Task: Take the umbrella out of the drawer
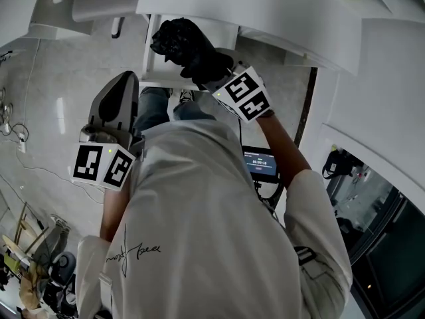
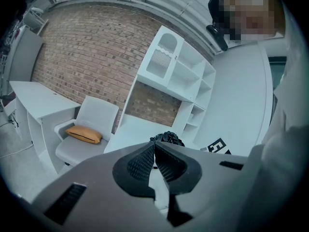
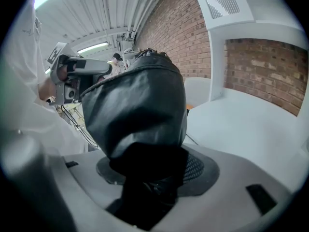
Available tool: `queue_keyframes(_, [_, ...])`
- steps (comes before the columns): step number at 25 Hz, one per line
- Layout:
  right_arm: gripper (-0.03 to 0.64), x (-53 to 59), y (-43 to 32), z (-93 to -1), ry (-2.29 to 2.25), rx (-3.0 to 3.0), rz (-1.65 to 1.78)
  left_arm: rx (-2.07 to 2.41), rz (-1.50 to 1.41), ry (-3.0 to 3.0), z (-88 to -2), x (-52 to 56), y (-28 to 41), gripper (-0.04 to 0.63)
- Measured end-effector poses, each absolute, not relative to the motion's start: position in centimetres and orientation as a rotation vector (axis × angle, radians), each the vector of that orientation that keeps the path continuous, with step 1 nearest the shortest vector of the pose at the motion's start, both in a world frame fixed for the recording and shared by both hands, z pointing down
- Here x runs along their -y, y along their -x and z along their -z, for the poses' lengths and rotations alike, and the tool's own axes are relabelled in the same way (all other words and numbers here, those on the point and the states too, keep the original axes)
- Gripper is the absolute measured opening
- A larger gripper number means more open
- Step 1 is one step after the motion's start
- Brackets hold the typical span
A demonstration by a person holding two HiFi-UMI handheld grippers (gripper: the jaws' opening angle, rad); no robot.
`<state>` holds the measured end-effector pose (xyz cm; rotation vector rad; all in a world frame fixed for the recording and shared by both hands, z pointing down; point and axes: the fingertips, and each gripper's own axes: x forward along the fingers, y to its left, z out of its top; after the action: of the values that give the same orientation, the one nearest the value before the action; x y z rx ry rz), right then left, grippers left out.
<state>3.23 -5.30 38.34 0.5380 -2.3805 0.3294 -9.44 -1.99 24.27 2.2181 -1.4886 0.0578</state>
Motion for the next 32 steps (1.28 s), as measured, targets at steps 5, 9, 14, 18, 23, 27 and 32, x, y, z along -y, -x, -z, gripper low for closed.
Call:
queue_keyframes(5, [0.250, 5.2, -3.3, -36.9, -0.540, 2.408, -0.328, 1.500, -0.041, -2.220, -24.0, 2.0, 9.1, 0.017])
queue_keyframes(9, [0.250, 5.4, -3.6, -35.7, -0.547, 2.420, -0.303, 1.517, -0.021, -2.218, -23.8, 2.3, 9.2, 0.017])
queue_keyframes(14, [0.250, 6.0, -4.1, -34.2, -0.565, 2.441, -0.278, 1.521, -0.006, -2.225, -23.5, 2.8, 8.7, 0.017])
queue_keyframes(18, [0.250, 6.2, -4.7, -33.4, -0.580, 2.436, -0.273, 1.514, 0.000, -2.233, -23.4, 3.1, 8.4, 0.017])
queue_keyframes(23, [0.250, 6.3, -5.3, -31.7, -0.603, 2.464, -0.268, 1.513, 0.002, -2.243, -23.2, 3.5, 7.8, 0.017])
queue_keyframes(27, [0.250, 6.3, -5.9, -30.9, -0.631, 2.480, -0.255, 1.517, 0.007, -2.239, -23.2, 3.6, 7.7, 0.017])
queue_keyframes(32, [0.250, 6.4, -6.5, -30.0, -0.661, 2.483, -0.256, 1.519, 0.019, -2.251, -22.5, 3.8, 7.7, 0.017])
